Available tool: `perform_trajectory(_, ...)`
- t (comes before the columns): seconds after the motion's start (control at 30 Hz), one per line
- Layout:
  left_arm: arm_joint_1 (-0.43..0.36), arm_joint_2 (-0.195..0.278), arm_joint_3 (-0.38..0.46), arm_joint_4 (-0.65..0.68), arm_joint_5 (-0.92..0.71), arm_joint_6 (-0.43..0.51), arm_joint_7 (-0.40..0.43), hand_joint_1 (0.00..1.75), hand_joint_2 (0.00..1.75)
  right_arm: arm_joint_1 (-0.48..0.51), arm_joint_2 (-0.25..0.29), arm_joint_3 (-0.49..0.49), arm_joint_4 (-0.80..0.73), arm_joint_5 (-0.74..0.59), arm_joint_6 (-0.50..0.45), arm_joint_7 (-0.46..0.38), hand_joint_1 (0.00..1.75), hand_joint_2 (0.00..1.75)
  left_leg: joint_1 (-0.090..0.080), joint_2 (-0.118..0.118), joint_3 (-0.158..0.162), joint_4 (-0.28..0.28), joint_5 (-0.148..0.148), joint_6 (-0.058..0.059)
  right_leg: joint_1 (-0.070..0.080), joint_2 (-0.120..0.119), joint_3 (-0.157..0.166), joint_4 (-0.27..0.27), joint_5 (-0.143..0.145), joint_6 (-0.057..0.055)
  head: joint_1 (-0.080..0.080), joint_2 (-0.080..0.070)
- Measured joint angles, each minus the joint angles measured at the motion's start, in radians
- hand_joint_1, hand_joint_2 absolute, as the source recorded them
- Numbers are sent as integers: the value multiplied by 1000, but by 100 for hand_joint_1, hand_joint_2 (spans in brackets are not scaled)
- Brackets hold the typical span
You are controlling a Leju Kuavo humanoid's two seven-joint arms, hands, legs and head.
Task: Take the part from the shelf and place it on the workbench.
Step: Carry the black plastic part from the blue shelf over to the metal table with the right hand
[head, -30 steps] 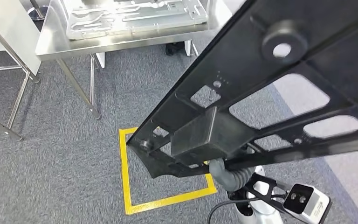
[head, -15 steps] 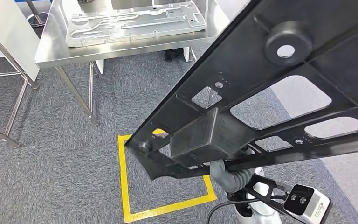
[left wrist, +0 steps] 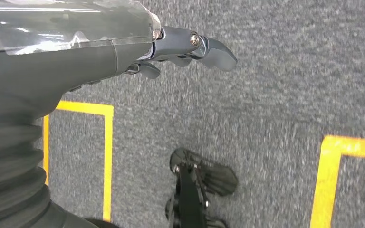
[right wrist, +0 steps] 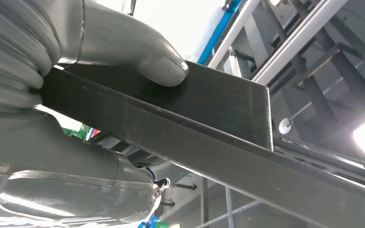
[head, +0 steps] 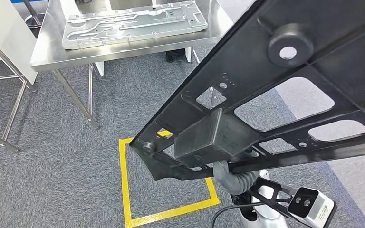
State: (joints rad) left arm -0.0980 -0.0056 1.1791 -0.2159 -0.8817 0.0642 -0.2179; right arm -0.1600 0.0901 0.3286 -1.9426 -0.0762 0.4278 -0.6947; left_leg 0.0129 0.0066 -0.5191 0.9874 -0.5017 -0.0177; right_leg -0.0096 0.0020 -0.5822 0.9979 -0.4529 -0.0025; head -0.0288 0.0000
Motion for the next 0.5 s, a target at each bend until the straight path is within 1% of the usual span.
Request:
perform_trajectory(0.03, -1, 0, 0, 0, -1, -1, 0, 0, 175, -1, 1, 0, 0, 1, 0, 0, 143, 175, 2, 0, -3, 17, -11, -5, -1, 0, 9, -5, -3, -8, 0, 0)
perform_trajectory(0.07, -2, -1, 0, 0, -2, -1, 0, 0, 175, -2, 2, 0, 0, 1, -1, 0, 143, 175, 3, 0, -20, 57, -29, -9, -3, 0, 18, -11, -5, -14, 0, 0)
perform_trajectory(0.1, -2, -1, 0, 0, -2, -2, 0, 0, 175, -3, 4, 0, 1, 2, -1, 0, 143, 175, 4, 0, -51, 119, -54, -11, -2, -1, 25, -13, -9, -19, 0, 0)
perform_trajectory(0.13, -1, -1, 0, 0, -2, -1, 0, 0, 175, -3, 4, 0, 2, 1, -1, 0, 143, 175, 4, 0, -94, 192, -81, -13, 1, -1, 31, -13, -15, -23, 0, 0)
perform_trajectory(0.17, 0, -1, 0, 0, -2, -1, 0, 0, 175, -3, 4, 0, 4, 1, -1, 0, 143, 175, 4, 0, -138, 259, -99, -13, 3, 0, 37, -13, -20, -25, 0, 0)
perform_trajectory(0.2, 2, -1, 0, 0, -2, -1, 0, 0, 175, -3, 4, 0, 6, 1, -1, 0, 143, 175, 4, 0, -169, 297, -99, -13, 6, 2, 44, -13, -27, -26, 0, 0)
perform_trajectory(0.23, 4, -1, 0, 0, -3, -1, 0, 0, 175, -3, 4, 0, 7, 1, -1, 0, 143, 175, 3, 0, -182, 296, -76, -10, 8, 3, 54, -13, -35, -26, 0, 0)
perform_trajectory(0.27, 5, -1, 0, 0, -3, -1, 0, 0, 175, -3, 4, 0, 8, 1, -2, 0, 143, 175, 3, 0, -175, 255, -35, -6, 11, 5, 66, -13, -43, -26, 0, 0)
perform_trajectory(0.3, 6, -1, 0, 0, -3, -1, 0, 0, 175, -3, 4, 0, 9, 1, -2, 0, 143, 175, 1, -1, -152, 185, 16, 1, 13, 6, 78, -13, -53, -25, 0, 0)
perform_trajectory(0.33, 6, 1, 0, 0, -3, -1, 0, 0, 175, -3, 4, 0, 10, 1, -3, 0, 143, 175, -3, -1, -126, 119, 52, 9, 15, 5, 90, -14, -62, -22, 0, 0)
perform_trajectory(0.37, 5, 2, 0, 0, -4, 0, 0, 0, 175, -4, 4, 0, 10, 1, -3, 0, 143, 175, -7, -1, -104, 66, 72, 17, 16, 6, 97, -14, -70, -18, 0, 0)
perform_trajectory(0.4, 5, 3, 0, 0, -4, 0, 0, 0, 175, -4, 5, 0, 11, 1, -4, 0, 143, 175, -11, -1, -90, 35, 76, 25, 15, 6, 103, -17, -76, -13, 0, 0)
perform_trajectory(0.43, 5, 4, 0, 0, -4, 0, 0, 0, 175, -5, 5, 0, 12, 0, -6, 0, 143, 175, -15, -1, -84, 25, 67, 31, 15, 7, 106, -16, -77, -6, -1, 0)
perform_trajectory(0.5, 5, 4, 0, 0, -4, 1, 1, 0, 175, -6, 5, 0, 12, -2, -10, 0, 143, 175, -12, -4, -68, 10, 61, 41, 13, 7, 108, -2, -73, 6, -1, 0)
